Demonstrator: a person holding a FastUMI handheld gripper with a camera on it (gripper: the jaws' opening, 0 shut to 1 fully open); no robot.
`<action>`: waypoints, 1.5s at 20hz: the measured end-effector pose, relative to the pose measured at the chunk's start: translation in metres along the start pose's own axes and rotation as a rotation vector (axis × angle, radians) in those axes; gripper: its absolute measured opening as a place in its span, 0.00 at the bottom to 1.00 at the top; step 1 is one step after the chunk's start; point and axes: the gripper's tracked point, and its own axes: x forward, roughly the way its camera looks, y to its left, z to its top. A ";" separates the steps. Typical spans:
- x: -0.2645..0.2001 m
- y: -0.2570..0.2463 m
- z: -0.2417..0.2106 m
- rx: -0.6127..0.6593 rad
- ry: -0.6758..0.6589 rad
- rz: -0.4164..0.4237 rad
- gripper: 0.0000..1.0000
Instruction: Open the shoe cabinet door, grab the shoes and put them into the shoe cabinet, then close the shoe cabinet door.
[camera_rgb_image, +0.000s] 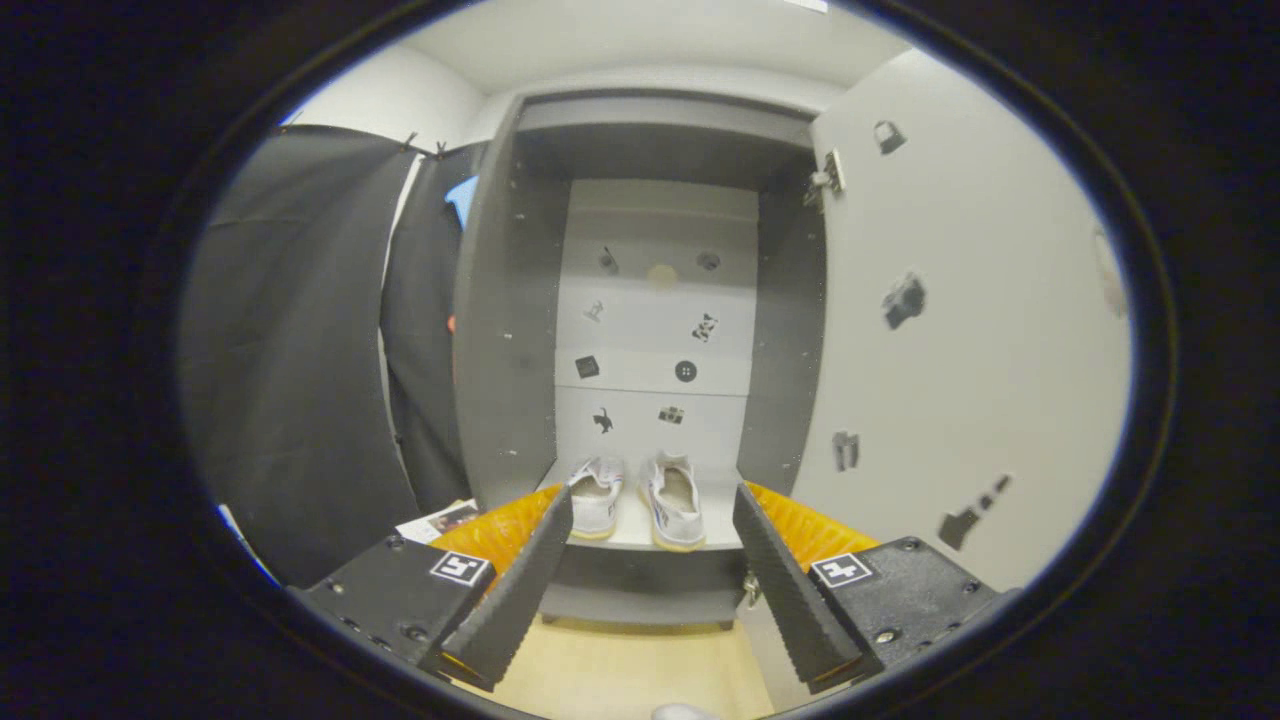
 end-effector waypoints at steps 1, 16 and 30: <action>-0.023 -0.001 -0.002 0.019 -0.008 0.001 1.00; -0.253 -0.221 -0.010 0.094 -0.073 -0.268 1.00; -0.133 -0.296 -0.032 0.073 0.009 0.027 1.00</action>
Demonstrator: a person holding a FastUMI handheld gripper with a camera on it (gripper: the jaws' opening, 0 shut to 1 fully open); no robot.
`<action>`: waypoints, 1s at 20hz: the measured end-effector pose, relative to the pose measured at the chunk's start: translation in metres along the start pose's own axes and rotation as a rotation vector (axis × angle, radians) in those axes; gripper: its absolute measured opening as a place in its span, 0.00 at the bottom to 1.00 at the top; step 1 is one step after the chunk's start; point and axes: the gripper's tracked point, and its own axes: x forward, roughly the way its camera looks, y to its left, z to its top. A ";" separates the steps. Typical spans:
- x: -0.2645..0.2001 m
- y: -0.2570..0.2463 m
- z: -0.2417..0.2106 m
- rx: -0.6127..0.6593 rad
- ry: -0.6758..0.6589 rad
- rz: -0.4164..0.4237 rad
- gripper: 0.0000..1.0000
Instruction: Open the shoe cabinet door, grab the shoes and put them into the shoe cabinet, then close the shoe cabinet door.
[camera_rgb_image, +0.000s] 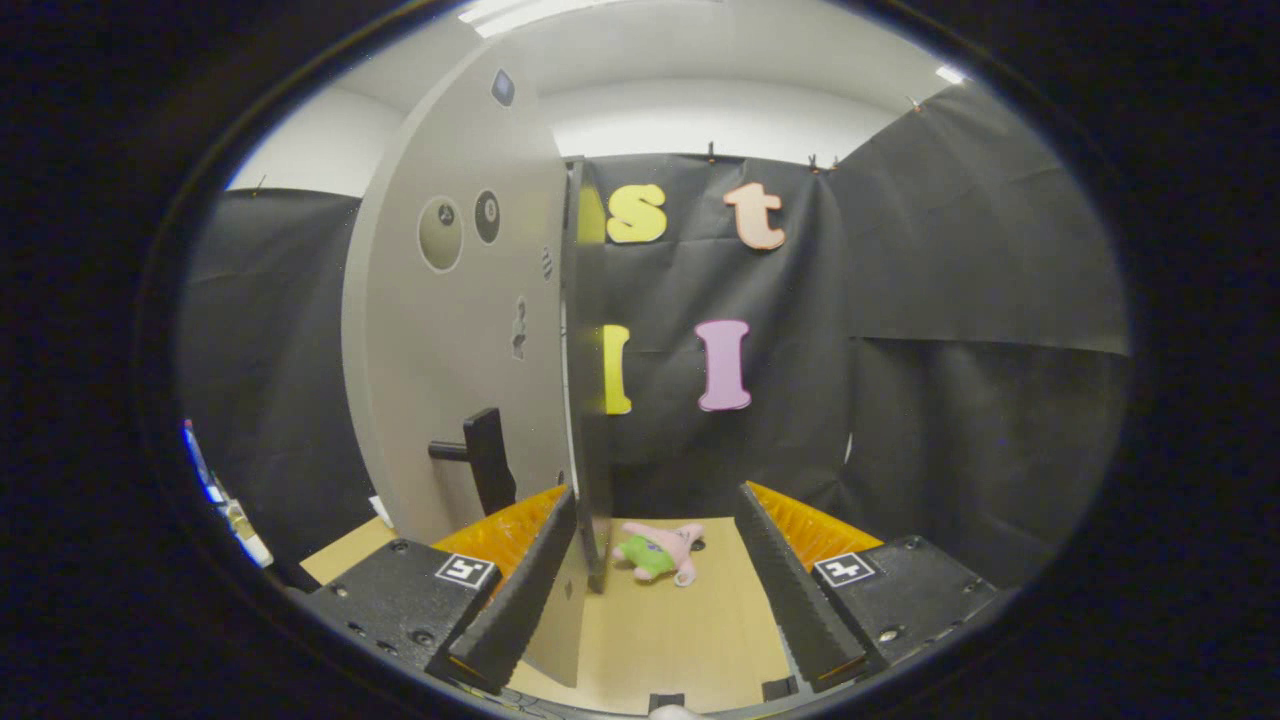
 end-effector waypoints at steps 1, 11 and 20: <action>0.004 0.003 -0.001 0.002 0.005 0.027 1.00; 0.017 0.020 -0.003 -0.013 0.022 0.157 0.99; 0.010 0.079 -0.006 -0.028 0.039 0.169 0.97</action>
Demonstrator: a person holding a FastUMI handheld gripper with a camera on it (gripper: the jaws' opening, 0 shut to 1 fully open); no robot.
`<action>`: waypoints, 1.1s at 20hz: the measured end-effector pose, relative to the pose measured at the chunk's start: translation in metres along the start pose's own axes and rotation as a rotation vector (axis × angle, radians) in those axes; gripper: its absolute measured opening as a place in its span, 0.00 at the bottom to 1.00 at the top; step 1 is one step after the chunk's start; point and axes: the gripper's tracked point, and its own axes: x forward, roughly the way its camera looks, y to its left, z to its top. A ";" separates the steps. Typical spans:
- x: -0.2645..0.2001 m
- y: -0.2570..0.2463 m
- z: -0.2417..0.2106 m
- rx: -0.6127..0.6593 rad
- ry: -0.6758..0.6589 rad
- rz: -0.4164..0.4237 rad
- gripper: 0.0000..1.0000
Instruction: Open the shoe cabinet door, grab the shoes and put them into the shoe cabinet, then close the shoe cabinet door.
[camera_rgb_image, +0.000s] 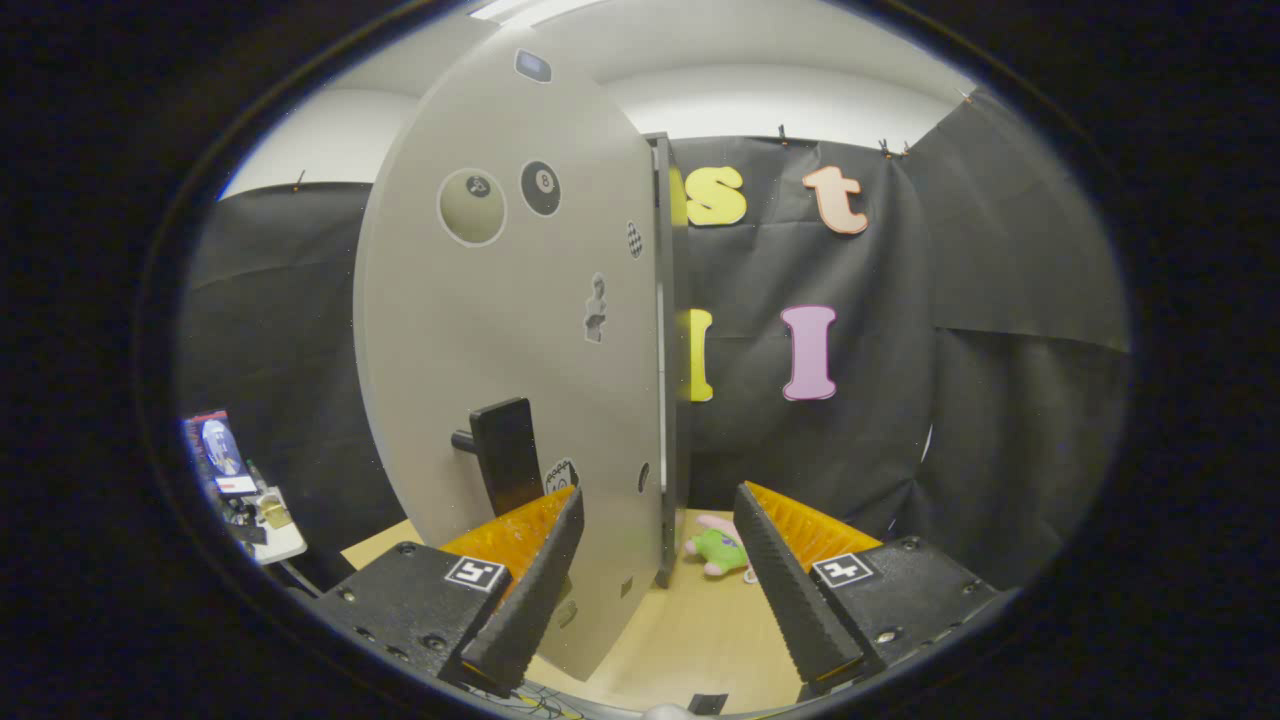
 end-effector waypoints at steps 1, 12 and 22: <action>0.003 0.009 0.000 -0.001 0.001 -0.002 0.97; 0.048 0.115 0.005 0.005 -0.015 -0.087 0.97; 0.119 0.224 0.016 -0.012 -0.005 -0.005 1.00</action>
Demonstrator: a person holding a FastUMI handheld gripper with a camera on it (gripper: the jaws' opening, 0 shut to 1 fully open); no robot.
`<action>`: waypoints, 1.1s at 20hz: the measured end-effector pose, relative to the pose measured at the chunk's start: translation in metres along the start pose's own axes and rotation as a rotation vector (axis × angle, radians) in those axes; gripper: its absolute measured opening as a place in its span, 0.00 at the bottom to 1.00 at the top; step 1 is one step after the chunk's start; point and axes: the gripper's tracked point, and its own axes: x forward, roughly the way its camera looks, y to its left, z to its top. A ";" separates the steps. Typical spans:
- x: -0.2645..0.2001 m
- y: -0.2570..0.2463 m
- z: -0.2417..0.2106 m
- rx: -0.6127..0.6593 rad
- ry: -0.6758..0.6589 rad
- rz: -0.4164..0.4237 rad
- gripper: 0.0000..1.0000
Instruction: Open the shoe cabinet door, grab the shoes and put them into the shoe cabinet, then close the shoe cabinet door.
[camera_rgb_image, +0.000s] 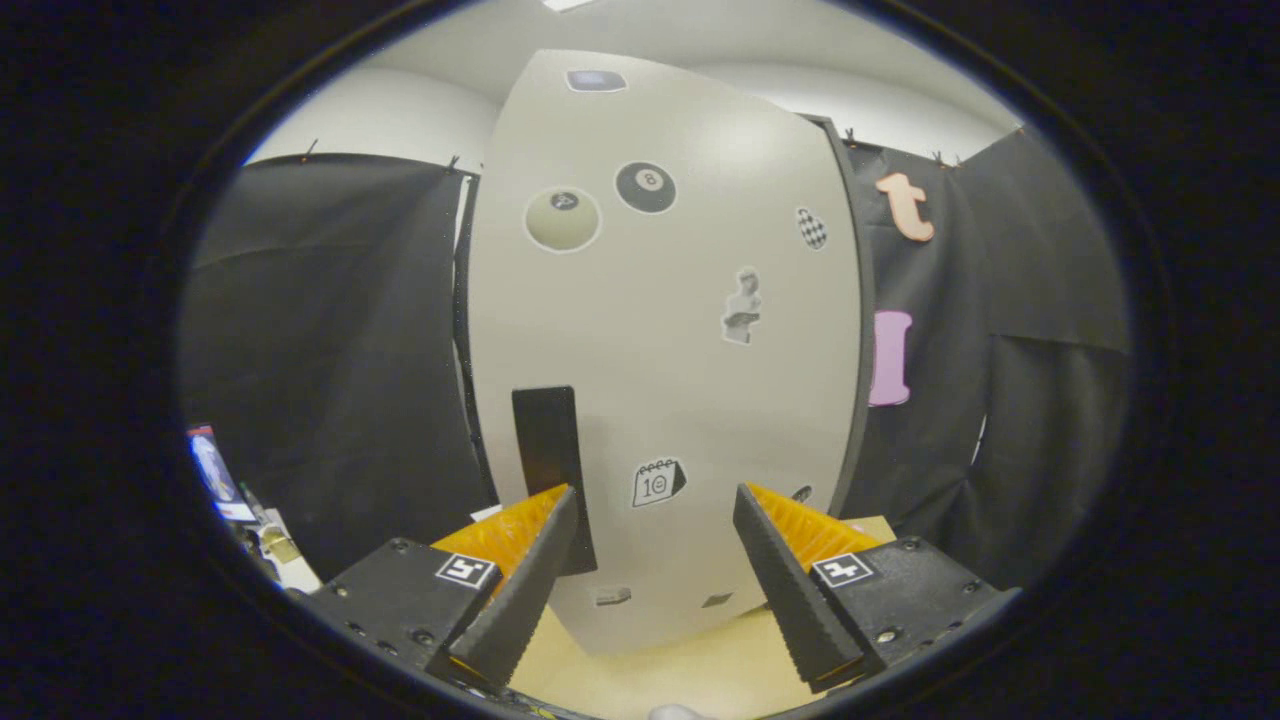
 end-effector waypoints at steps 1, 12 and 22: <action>0.004 0.005 0.000 0.002 -0.002 0.001 1.00; -0.023 -0.004 0.015 0.030 -0.014 -0.082 1.00; -0.111 -0.027 0.063 0.047 -0.074 -0.192 1.00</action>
